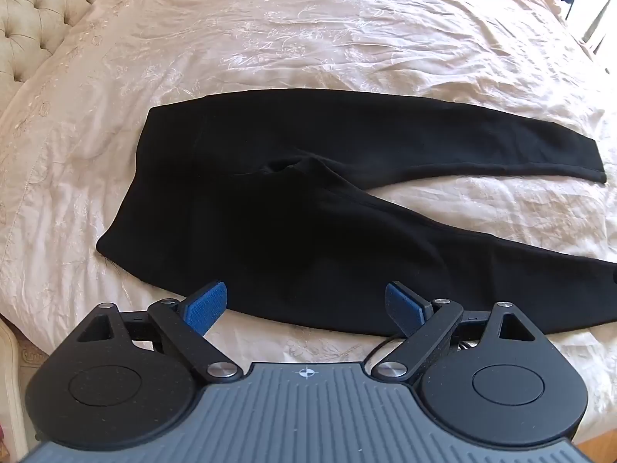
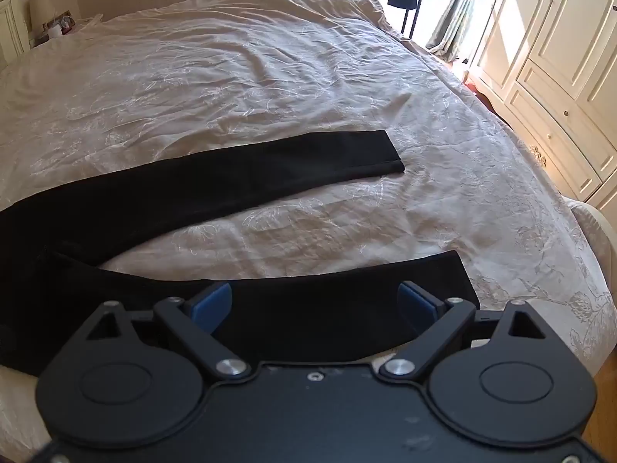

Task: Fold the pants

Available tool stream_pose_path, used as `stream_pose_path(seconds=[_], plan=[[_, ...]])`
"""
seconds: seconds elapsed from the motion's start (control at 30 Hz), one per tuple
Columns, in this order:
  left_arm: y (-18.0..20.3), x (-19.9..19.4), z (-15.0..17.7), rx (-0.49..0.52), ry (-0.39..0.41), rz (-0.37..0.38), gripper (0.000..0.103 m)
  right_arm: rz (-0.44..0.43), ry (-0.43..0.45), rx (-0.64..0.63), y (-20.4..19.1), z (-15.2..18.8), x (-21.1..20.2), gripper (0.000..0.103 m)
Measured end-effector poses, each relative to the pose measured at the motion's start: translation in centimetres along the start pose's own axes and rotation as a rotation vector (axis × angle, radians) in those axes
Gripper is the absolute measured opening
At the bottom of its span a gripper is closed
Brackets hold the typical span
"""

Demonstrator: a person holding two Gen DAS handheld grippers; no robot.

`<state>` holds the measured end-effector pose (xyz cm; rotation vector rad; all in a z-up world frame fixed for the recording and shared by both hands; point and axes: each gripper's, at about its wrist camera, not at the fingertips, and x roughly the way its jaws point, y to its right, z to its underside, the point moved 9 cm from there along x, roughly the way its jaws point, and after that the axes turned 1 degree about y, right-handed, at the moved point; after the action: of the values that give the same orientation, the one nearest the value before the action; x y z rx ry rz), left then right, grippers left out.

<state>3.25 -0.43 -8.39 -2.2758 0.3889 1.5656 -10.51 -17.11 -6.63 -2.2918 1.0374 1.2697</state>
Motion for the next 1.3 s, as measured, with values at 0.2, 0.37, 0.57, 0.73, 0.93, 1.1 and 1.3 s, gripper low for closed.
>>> stream_pose_path(seconds=[0.2,0.37,0.57,0.73,0.93,1.1,1.3], plan=[[0.33,-0.14,0.65,-0.016,0.036,-0.032,0.09,-0.019,-0.013,-0.002,0.15,0.29,-0.03,0.097],[0.05,-0.15,0.93,-0.017,0.037,-0.026,0.09,-0.007,-0.012,-0.011,0.1,0.42,-0.31,0.097],[-0.01,-0.29,0.95,-0.014,0.041,-0.033,0.09,0.003,-0.017,-0.012,0.19,0.55,-0.48,0.097],[-0.16,-0.37,0.97,-0.01,0.041,-0.04,0.09,0.013,-0.026,-0.024,0.15,0.54,-0.34,0.097],[-0.22,-0.22,1.11,-0.002,0.038,-0.036,0.09,0.001,-0.039,-0.023,0.16,0.74,-0.18,0.097],[-0.15,-0.09,1.14,0.006,0.034,-0.038,0.09,-0.006,-0.053,-0.014,0.22,0.91,0.01,0.097],[-0.07,0.17,1.19,-0.003,0.026,-0.041,0.09,-0.012,-0.062,-0.014,0.09,0.88,0.24,0.097]])
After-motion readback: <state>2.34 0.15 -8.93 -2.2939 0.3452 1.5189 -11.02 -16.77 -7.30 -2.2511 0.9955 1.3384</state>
